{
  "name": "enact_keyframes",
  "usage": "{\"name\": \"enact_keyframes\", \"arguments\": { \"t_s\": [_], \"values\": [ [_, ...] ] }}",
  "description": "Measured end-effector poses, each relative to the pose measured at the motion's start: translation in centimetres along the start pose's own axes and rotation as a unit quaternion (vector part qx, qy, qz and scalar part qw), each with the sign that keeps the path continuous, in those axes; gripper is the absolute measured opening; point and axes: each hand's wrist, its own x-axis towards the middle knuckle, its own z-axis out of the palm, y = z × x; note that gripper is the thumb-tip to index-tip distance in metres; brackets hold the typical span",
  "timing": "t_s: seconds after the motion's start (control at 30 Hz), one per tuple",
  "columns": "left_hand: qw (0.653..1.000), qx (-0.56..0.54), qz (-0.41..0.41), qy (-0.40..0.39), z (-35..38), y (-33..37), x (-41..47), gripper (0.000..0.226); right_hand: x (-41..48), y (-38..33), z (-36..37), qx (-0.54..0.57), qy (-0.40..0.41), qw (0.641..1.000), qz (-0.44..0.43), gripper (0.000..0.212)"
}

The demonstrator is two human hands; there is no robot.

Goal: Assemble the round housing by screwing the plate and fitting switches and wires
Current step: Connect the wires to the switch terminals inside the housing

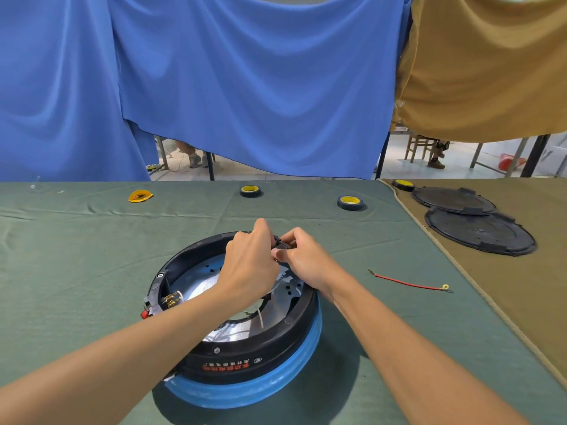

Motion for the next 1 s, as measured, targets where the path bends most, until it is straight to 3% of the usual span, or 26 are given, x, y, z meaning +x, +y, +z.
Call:
{"name": "enact_keyframes", "arguments": {
  "t_s": [0.47,0.7,1.0],
  "values": [
    [0.993,0.073,0.064,-0.066,-1.0,0.1,0.7,0.024,0.7,0.4,-0.1,-0.003,0.006,1.000,0.002,0.011],
    [0.998,0.048,0.013,-0.034,-1.0,-0.3,0.4,0.010,0.8,0.4,0.0,-0.011,0.028,1.000,-0.009,0.010],
    [0.981,0.189,0.034,0.021,-0.5,0.2,-0.2,0.010,0.4,0.2,-0.1,0.002,0.059,0.998,-0.007,0.017]
  ]
}}
